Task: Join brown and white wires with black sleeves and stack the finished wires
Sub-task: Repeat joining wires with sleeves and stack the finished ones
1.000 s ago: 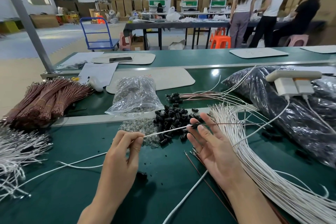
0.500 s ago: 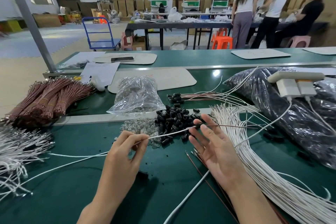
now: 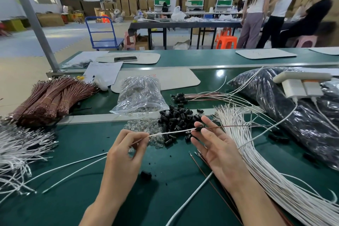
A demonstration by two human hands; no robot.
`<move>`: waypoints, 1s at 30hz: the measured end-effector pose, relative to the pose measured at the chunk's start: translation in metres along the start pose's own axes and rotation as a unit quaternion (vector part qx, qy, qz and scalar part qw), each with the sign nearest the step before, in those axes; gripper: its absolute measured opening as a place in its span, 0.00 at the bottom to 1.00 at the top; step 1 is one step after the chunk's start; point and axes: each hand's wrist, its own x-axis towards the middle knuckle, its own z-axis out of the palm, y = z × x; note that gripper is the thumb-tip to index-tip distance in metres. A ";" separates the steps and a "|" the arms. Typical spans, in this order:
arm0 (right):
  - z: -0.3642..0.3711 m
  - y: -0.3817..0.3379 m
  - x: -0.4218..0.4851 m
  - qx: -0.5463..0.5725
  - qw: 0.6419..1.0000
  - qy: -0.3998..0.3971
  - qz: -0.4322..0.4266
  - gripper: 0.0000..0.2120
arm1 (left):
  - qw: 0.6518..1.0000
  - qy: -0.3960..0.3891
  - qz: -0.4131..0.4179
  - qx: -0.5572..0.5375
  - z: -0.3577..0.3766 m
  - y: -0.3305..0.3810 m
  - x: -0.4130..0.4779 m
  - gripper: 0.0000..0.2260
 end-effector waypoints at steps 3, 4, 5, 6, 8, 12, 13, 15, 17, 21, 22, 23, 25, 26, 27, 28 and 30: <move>0.000 0.000 0.000 0.016 1.000 -0.002 0.009 0.21 | 1.000 -0.001 -0.002 -0.005 0.000 0.001 0.000 0.05; 0.001 0.000 0.000 0.021 1.000 -0.003 0.011 0.21 | 1.000 -0.001 -0.002 -0.006 0.000 0.001 0.000 0.05; 0.001 0.001 0.000 0.023 1.000 -0.003 0.014 0.21 | 1.000 -0.001 -0.003 -0.008 0.000 0.002 0.000 0.04; 0.001 0.001 0.001 0.025 1.000 -0.004 0.015 0.21 | 1.000 0.001 -0.005 -0.013 0.000 0.002 0.000 0.04; 0.000 0.001 0.001 0.031 0.999 -0.002 0.019 0.21 | 1.000 0.005 -0.011 -0.026 -0.001 0.003 0.000 0.04; -0.001 0.000 0.001 0.050 0.998 0.003 0.024 0.21 | 0.999 0.004 -0.018 -0.045 -0.001 0.005 0.001 0.05; -0.001 0.000 0.002 0.055 0.998 0.005 0.025 0.20 | 0.999 0.004 -0.019 -0.048 -0.001 0.006 0.001 0.05; -0.002 0.000 0.002 0.070 0.997 0.008 0.025 0.19 | 0.999 0.004 -0.022 -0.049 0.000 0.006 0.001 0.05; -0.002 0.000 0.003 0.077 0.997 0.012 0.025 0.18 | 0.998 0.005 -0.025 -0.049 0.000 0.006 0.002 0.06; -0.001 0.002 0.002 0.059 0.998 0.006 0.028 0.17 | 0.999 -0.009 -0.022 -0.047 -0.001 0.005 0.001 0.05; -0.001 0.003 0.002 0.055 0.998 0.004 0.028 0.18 | 0.999 -0.012 -0.021 -0.047 -0.001 0.005 0.000 0.05; -0.001 0.003 0.002 0.052 0.998 0.004 0.028 0.18 | 0.999 -0.014 -0.021 -0.047 -0.001 0.006 0.001 0.05; -0.001 0.002 0.002 0.051 0.998 0.002 0.025 0.17 | 0.999 -0.019 -0.018 -0.040 -0.002 0.006 0.001 0.05; -0.001 0.002 0.002 0.051 0.998 0.001 0.023 0.18 | 0.999 -0.025 -0.017 -0.031 -0.002 0.005 0.001 0.04; -0.002 0.002 0.002 0.049 0.999 0.001 0.020 0.18 | 0.999 -0.035 -0.018 -0.021 -0.002 0.004 -0.001 0.04; -0.002 0.002 0.002 0.042 0.999 0.000 0.017 0.19 | 0.999 -0.049 -0.021 -0.007 -0.002 0.003 -0.002 0.04; -0.001 0.003 0.002 0.019 1.000 -0.006 0.013 0.21 | 0.996 -0.075 -0.024 0.032 -0.002 0.002 -0.005 0.07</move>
